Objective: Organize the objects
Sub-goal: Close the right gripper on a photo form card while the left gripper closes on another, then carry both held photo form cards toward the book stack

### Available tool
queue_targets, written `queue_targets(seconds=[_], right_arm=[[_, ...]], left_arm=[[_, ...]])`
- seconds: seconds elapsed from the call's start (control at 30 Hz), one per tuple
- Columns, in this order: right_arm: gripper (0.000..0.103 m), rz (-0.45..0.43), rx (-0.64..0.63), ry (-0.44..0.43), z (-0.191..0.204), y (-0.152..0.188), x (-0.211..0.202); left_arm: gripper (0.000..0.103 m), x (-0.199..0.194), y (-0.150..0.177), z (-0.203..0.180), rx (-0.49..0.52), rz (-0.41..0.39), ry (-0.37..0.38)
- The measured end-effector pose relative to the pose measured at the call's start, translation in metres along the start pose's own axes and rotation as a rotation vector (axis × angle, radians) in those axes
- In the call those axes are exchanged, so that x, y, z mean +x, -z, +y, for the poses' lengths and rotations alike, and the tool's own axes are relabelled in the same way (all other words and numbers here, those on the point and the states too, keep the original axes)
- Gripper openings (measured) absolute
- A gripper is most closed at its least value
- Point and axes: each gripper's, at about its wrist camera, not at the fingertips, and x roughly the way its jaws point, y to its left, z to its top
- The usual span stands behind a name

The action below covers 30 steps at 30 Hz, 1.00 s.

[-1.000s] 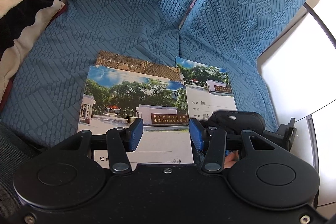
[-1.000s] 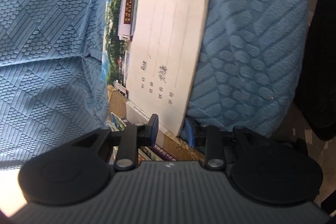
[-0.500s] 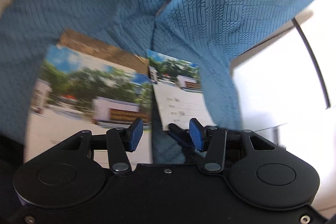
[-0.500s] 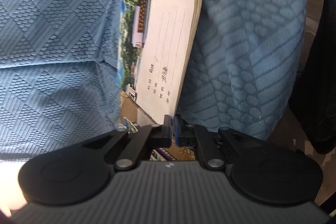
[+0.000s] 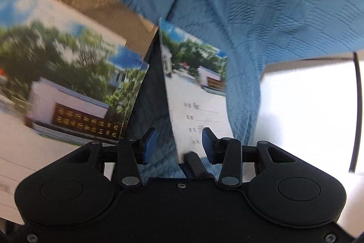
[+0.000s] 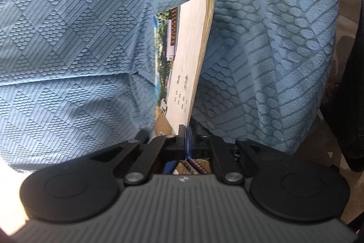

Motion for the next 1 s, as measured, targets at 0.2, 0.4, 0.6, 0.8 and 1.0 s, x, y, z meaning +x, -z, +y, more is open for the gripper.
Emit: queue_targets(seconds=[0.2, 0.4, 0.6, 0.8, 1.0], right_arm=[[0.004, 0.029, -0.008, -0.014, -0.001, -0.009, -0.003], [0.004, 0.032, -0.015, -0.005, -0.009, -0.014, -0.007], [0.007, 0.026, -0.054, -0.011, -0.004, -0.017, -0.011], [0.021, 0.019, -0.098, -0.011, 0.001, -0.028, -0.020], [0.063, -0.037, 0.089, -0.114, -0.026, -0.039, -0.023]], left_arm=[[0.034, 0.024, -0.003, 0.000, -0.034, 0.015, -0.001], [0.020, 0.040, -0.003, -0.003, -0.070, 0.047, -0.006], [0.006, 0.038, -0.002, -0.005, -0.064, 0.033, 0.003], [0.001, 0.030, -0.002, -0.008, -0.058, 0.017, 0.053], [0.001, 0.025, -0.003, -0.013, -0.056, 0.016, 0.084]])
